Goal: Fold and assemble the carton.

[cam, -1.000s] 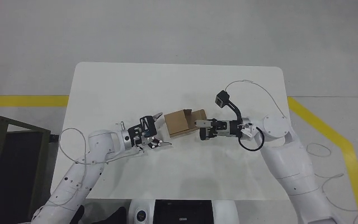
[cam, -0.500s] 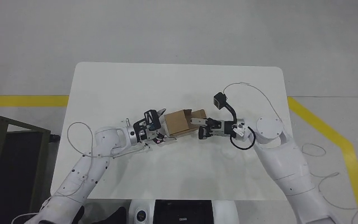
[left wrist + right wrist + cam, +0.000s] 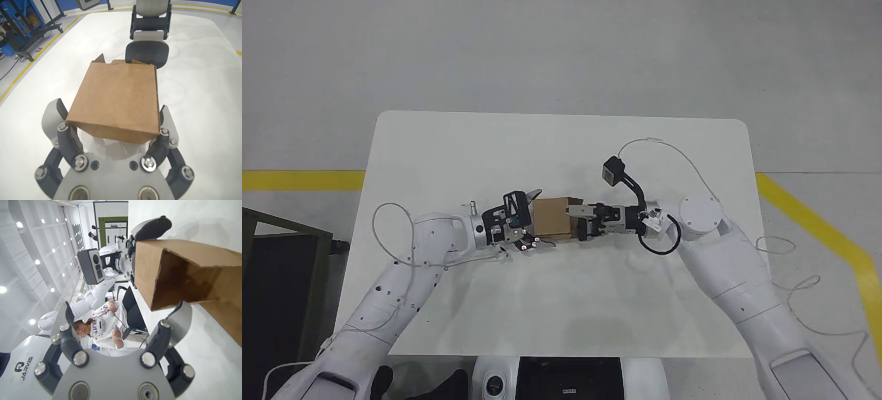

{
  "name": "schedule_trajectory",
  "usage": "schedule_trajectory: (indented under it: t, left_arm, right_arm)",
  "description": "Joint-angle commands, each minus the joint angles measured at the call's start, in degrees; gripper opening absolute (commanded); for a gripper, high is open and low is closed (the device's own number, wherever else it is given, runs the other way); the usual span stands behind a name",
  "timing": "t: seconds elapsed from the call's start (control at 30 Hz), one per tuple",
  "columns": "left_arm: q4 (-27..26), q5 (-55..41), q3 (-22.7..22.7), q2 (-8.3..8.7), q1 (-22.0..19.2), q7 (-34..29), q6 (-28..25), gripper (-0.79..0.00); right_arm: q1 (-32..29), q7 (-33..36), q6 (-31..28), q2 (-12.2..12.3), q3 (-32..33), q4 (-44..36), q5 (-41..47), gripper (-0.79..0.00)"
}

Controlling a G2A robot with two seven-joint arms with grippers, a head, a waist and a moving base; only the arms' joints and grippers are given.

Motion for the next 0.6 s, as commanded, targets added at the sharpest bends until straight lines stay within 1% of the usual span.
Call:
schedule_trajectory:
  t: [0.0, 0.27, 0.4, 0.57]
  left_arm:
    - [0.57, 1.31, 0.26, 0.08, -0.57, 1.71, -0.34, 0.0]
    - [3.0, 4.61, 1.34, 0.31, -2.44, 6.48, -1.78, 0.0]
    - [4.1, 6.09, 2.01, 0.46, -3.03, 8.29, -2.68, 0.0]
    - [5.42, 6.97, 1.98, 0.76, -3.55, 10.11, -3.08, 0.0]
  right_arm:
    - [0.62, -0.05, -0.63, -0.36, -0.64, 1.12, 0.84, 0.0]
    - [3.02, 0.79, -2.72, -2.02, -3.66, 5.26, 3.77, 0.0]
    - [4.12, 2.33, -3.45, -2.7, -4.83, 6.77, 4.84, 0.0]
    - [4.94, 3.88, -4.28, -2.4, -3.43, 7.71, 4.74, 0.0]
